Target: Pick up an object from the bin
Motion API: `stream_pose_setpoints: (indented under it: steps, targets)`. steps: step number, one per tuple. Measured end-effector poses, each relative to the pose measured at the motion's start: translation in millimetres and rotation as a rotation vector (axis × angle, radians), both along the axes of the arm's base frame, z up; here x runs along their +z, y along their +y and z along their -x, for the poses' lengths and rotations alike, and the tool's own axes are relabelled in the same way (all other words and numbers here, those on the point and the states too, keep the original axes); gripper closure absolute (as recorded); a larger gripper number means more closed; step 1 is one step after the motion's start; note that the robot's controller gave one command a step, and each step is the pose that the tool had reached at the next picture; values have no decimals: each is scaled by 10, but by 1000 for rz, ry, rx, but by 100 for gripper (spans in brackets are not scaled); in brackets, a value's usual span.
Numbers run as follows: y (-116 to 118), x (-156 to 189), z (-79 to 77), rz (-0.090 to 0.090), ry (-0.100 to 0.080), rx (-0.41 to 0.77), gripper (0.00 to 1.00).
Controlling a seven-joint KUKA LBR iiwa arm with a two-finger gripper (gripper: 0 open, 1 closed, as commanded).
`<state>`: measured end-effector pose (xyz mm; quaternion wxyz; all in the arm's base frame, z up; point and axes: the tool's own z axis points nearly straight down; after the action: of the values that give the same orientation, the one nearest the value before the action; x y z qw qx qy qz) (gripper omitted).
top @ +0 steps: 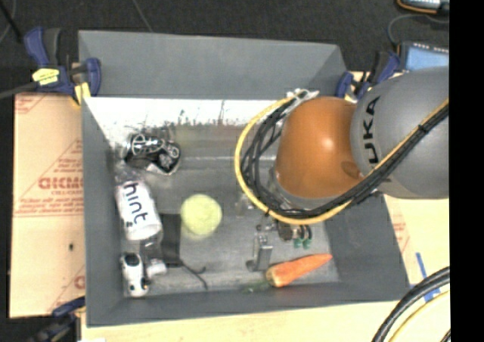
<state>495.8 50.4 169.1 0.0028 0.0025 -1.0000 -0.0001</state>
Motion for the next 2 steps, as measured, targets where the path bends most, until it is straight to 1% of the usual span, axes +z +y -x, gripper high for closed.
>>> stream_pose_setpoints:
  steps: [1, 2]
  targets:
    - [-1, 44, -15, -1, -8, -2, 0]
    - [69, 257, -60, 0, -3, -56, 0]
